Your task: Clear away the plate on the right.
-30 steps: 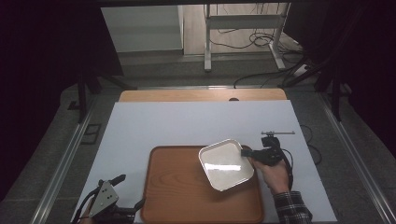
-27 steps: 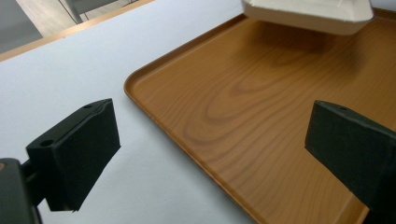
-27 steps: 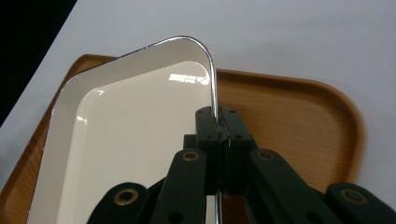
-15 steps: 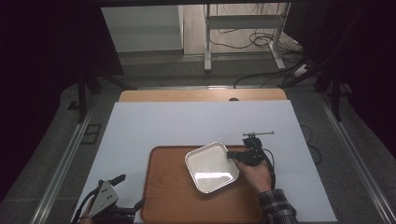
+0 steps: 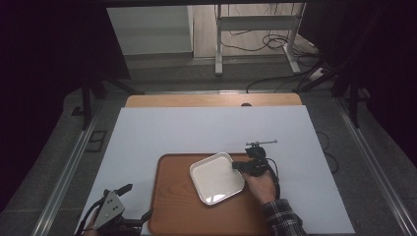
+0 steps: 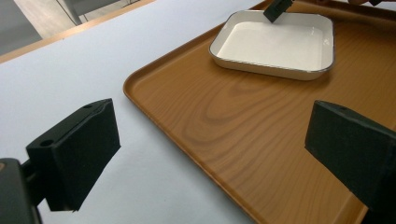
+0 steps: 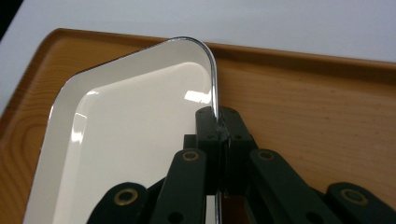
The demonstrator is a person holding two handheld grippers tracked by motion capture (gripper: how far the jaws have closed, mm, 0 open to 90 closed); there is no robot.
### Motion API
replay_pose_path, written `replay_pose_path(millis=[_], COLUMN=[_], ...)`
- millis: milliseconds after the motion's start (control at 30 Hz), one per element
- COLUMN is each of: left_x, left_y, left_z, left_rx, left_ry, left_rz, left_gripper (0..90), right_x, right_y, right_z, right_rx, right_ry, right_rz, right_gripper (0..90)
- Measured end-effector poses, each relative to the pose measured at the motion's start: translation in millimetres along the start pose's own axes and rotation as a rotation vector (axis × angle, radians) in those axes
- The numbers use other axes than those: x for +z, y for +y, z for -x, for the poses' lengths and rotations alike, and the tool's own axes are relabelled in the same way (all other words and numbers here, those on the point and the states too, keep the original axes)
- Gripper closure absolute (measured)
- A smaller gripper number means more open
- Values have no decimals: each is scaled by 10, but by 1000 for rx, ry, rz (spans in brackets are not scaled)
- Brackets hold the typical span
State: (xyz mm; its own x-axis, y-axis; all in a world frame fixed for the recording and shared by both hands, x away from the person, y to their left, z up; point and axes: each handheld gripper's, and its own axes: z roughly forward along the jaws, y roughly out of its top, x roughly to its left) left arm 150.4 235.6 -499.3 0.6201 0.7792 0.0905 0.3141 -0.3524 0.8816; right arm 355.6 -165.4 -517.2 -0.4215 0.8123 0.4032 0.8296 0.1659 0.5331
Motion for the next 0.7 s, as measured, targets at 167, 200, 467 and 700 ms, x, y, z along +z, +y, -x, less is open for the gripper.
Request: replay_pose_path(millis=[167,200,467,700], left_x=[1,1,-2,-2], left_y=[1,1,0,1], left_z=[1,1,0,4], left_rx=[1,1,0,6], left_ry=[0,0,0,1], left_rz=[-1,-1,2,1], left_gripper=[29,29,29,29], right_x=[-8,-7,-89,-323], right_y=[1,1,18,-47], right_z=[40,40,25,-131], right_rx=[0,-4,-78,-274], right_ry=[2,-1,-21,5], right_rz=[12,10,33,93], right_gripper=[833,806,712,851])
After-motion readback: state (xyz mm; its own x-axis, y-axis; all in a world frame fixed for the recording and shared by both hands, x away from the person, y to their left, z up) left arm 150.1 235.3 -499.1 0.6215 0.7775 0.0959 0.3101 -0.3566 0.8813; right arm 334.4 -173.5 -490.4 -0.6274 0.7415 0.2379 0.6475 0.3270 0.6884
